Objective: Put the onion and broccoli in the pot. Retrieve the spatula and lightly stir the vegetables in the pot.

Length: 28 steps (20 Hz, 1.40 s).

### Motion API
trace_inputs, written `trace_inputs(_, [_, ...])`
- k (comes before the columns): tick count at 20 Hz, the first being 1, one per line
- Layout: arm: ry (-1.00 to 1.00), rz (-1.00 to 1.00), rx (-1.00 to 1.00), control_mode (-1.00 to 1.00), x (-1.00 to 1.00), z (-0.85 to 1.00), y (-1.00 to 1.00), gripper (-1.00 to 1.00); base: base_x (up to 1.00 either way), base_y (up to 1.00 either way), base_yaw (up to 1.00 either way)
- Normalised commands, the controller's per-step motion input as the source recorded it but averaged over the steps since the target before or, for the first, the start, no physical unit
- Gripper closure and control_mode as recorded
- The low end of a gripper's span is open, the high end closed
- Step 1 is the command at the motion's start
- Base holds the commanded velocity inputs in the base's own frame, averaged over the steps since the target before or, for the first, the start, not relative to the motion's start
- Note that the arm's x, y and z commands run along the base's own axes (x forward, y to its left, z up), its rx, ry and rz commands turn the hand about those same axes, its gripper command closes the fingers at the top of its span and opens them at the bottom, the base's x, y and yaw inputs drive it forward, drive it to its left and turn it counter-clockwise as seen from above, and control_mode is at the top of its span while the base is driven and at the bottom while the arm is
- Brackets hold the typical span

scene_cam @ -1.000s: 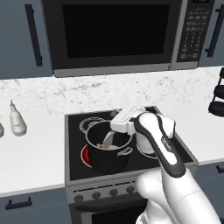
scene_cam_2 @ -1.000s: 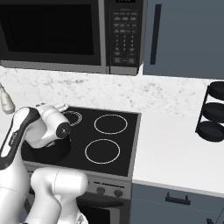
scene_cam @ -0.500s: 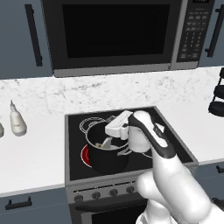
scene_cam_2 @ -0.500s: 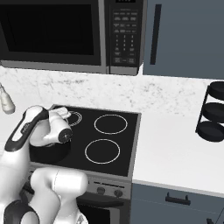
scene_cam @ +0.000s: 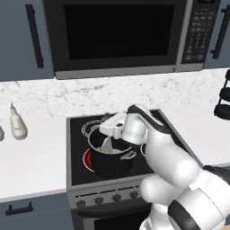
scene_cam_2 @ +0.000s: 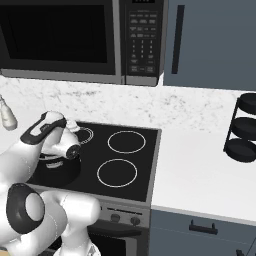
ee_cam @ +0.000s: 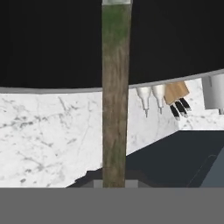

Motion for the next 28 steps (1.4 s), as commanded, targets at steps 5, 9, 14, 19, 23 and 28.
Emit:
trace_inputs(5, [-0.08,0.00,0.16,-1.00,0.14,-0.42,0.01,1.00,0.00,0.00,0.00])
trace_inputs(9, [-0.20,0.00,0.17,-1.00,0.00,-0.41,0.00,1.00,0.00,0.00,0.00])
trace_inputs(14, [-0.27,0.00,0.18,-1.00,0.01,-0.24,0.05,1.00,0.00,0.00,0.00])
trace_inputs(19, [-0.30,0.00,0.29,-1.00,0.01,-0.31,0.05,1.00,0.00,0.00,0.00])
trace_inputs(23, [-0.27,0.00,0.32,-1.00,-0.36,-0.39,-0.04,1.00,0.00,0.00,0.00])
trace_inputs(28, [-0.20,0.00,0.31,-1.00,-0.70,-0.51,-0.16,1.00,0.00,0.00,0.00])
